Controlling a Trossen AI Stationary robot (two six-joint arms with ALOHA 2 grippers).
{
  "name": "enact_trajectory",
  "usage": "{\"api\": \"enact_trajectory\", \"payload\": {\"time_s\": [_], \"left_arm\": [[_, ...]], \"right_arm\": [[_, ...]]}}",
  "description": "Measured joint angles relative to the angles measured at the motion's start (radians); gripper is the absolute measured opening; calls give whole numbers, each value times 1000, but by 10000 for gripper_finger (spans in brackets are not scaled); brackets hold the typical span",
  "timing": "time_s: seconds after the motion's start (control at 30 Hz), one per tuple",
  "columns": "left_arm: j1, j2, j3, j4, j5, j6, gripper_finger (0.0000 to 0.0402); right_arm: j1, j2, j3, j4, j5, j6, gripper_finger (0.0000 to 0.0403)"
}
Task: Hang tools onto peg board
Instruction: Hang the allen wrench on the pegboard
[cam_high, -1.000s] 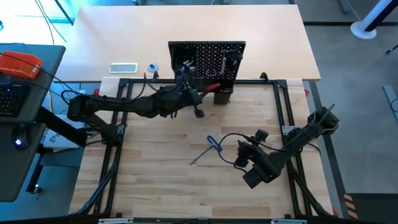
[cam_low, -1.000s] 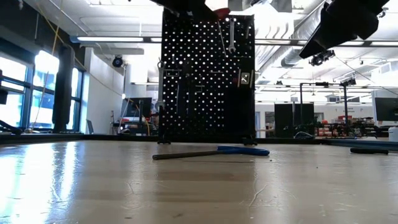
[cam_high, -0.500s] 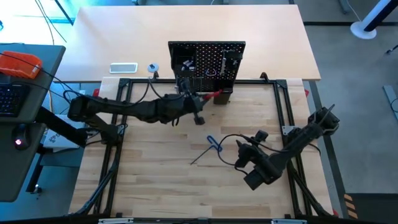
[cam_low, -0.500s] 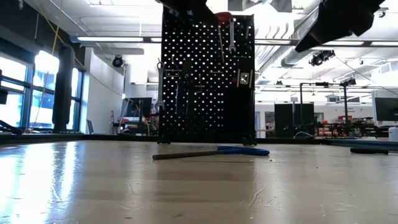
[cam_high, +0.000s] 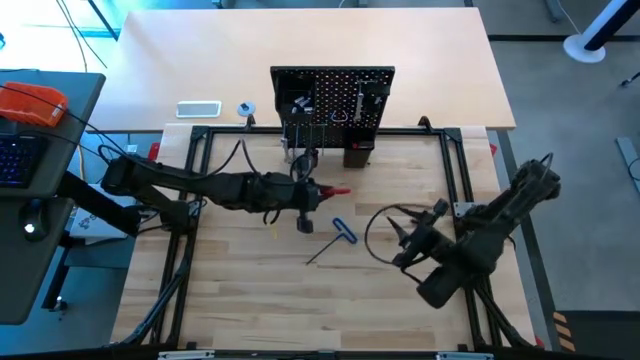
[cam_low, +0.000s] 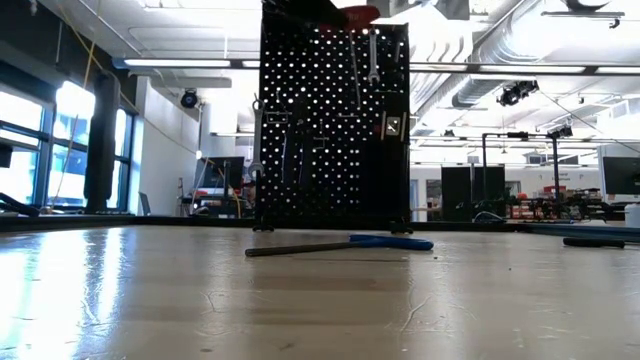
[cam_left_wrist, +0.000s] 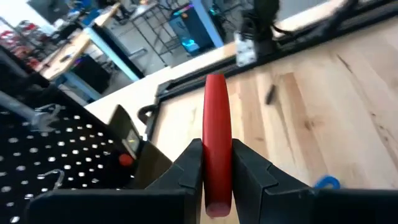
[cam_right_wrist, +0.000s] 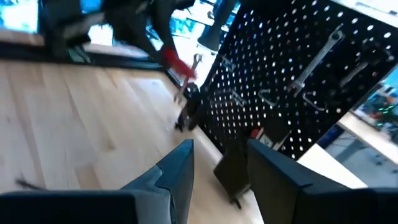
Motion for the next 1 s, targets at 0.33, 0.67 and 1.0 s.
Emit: {"api": "enact_trajectory", "payload": {"time_s": [0.33, 0.67, 1.0], "left_arm": [[-35, -1, 0, -35, 45, 3, 43], [-45, -1, 0, -58, 105, -2, 43], [-45, -1, 0, -53, 122, 0, 43]], "right_arm": [[-130, -155, 4, 603, -352, -774, 140], [-338, -182, 4, 744, -753, -964, 140], [-430, -74, 4, 771, -844, -1018, 140]]}}
